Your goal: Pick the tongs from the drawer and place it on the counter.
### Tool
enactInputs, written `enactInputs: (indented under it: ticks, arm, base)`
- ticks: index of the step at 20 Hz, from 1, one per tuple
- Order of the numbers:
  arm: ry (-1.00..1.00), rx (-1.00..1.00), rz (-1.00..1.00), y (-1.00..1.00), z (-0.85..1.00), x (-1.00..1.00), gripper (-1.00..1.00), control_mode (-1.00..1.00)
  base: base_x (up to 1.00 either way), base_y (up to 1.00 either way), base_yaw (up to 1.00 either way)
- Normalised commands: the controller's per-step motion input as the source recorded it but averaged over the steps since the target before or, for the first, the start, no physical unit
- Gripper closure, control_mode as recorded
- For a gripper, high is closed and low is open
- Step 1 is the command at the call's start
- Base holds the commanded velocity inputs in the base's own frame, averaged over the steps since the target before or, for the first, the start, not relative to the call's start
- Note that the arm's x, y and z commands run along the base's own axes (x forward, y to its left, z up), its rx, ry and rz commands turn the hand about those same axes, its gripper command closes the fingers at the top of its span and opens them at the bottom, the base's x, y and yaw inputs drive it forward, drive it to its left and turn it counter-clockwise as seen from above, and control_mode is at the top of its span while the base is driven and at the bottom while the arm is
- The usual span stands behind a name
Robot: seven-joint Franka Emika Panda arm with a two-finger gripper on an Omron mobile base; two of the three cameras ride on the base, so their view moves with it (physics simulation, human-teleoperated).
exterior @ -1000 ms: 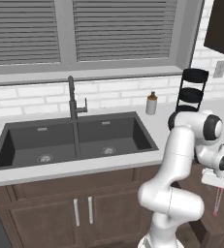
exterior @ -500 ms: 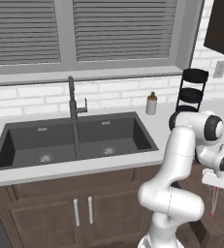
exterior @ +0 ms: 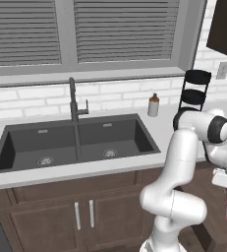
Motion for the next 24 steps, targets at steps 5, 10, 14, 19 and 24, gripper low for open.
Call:
enactInputs:
  ticks: [5,10,14,19,24]
  arm:
    - [-0.05,0.0,0.0,0.0,1.0,-0.19,1.0,-1.0]
    - [-0.05,0.0,0.0,0.0,1.0,-0.04,1.0,-1.0]
    - [-0.23,0.0,0.0,0.14,1.0,0.02,1.0,-1.0]
    - [-0.08,0.0,-0.03,0.58,0.96,0.41,1.0,-1.0]
    - [0.0,0.0,-0.16,0.88,0.71,0.57,1.0,-1.0]
  base:
    - [0.0,0.0,0.0]
    - [0.0,0.0,0.0]
    - [0.0,0.0,0.0]
    - [0.0,0.0,0.0]
    - [0.0,0.0,0.0]
